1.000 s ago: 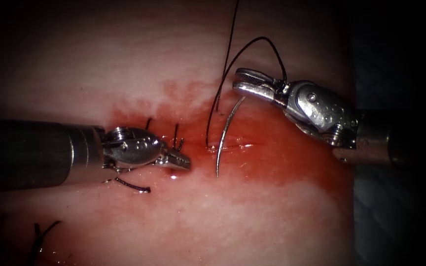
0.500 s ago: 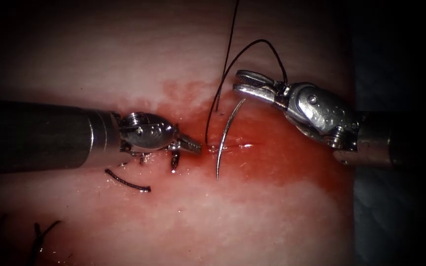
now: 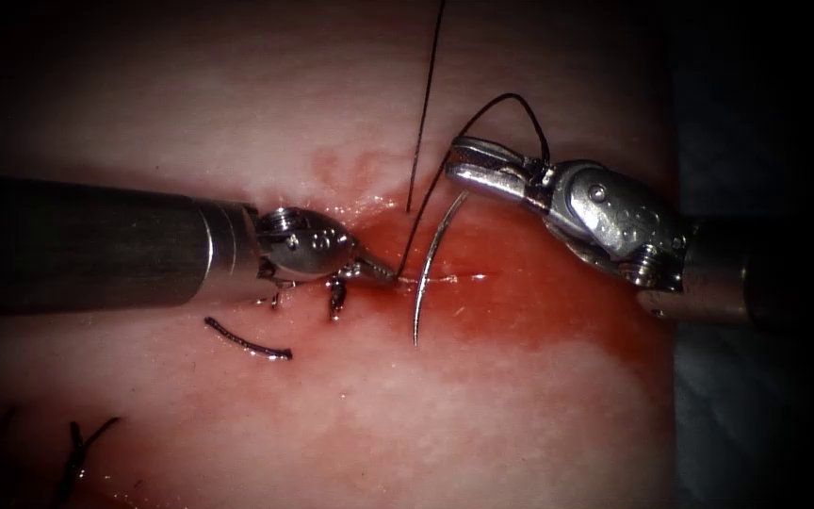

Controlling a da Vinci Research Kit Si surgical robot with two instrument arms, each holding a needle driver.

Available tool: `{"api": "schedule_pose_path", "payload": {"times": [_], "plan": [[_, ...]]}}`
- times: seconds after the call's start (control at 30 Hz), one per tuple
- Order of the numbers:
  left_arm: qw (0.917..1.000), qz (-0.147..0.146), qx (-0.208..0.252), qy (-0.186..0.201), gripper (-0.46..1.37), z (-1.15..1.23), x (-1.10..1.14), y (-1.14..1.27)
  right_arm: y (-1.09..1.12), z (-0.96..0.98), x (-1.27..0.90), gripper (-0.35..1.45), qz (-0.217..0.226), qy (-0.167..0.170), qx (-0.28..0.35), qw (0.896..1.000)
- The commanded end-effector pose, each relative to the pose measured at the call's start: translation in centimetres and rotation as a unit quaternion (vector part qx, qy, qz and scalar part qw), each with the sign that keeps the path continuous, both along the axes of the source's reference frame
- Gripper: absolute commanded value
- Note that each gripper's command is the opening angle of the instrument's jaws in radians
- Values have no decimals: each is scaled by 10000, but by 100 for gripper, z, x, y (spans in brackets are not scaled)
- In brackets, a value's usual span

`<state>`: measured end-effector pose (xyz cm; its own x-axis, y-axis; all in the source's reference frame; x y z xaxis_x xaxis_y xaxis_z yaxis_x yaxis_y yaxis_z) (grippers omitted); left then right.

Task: Wound Closure
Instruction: Open the incision using the left jaws

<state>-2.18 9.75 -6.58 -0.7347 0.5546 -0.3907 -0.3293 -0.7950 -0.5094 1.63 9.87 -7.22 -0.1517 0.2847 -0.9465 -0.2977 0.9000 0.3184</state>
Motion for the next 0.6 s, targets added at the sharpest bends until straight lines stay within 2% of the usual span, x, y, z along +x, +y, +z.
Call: {"api": "schedule_pose_path", "payload": {"times": [0.03, 0.17, 0.5, 0.53, 0.6], "plan": [[9999, 99, 65, 101, -35, 2, -1, 0, 0, 0, 0, -35, 1, -1, 0, 10000], [9984, 392, 156, 389, -32, 10, -1, -6, -1, 0, 0, -35, 8, 12, -7, 10000], [9928, 749, 407, 844, -29, 18, 4, -17, -2, -1, 1, -35, 8, 12, -7, 10000], [9903, 846, 496, 989, -23, 20, 6, -20, -2, -1, 1, -35, 8, 12, -7, 10000], [9891, 863, 544, 1059, -18, 21, 7, -22, -2, -1, 2, -35, 7, 13, -7, 10000]]}}
